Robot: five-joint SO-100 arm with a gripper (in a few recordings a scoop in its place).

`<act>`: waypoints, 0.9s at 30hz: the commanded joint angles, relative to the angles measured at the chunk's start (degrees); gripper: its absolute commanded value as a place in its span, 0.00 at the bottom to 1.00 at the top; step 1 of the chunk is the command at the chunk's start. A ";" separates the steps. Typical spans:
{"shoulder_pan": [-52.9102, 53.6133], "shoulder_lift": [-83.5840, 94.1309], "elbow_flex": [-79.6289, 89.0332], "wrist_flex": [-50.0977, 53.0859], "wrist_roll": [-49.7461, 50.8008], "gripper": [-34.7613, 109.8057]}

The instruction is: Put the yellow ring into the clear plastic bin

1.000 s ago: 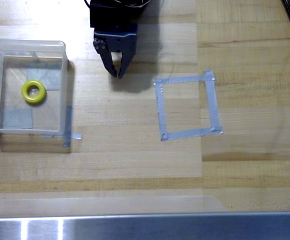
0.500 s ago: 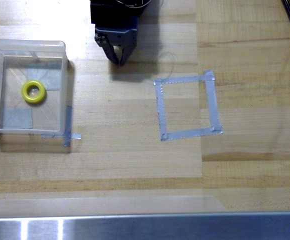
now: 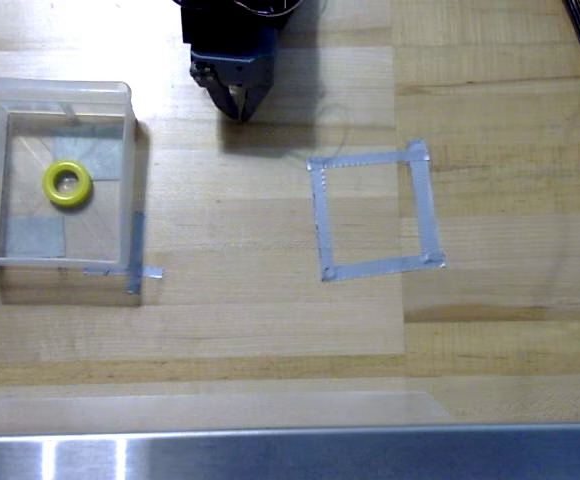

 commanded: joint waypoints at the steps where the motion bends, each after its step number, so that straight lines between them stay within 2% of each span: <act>1: 0.44 0.35 -0.62 2.64 0.53 0.25; 27: -0.18 0.26 -0.62 2.72 0.53 0.24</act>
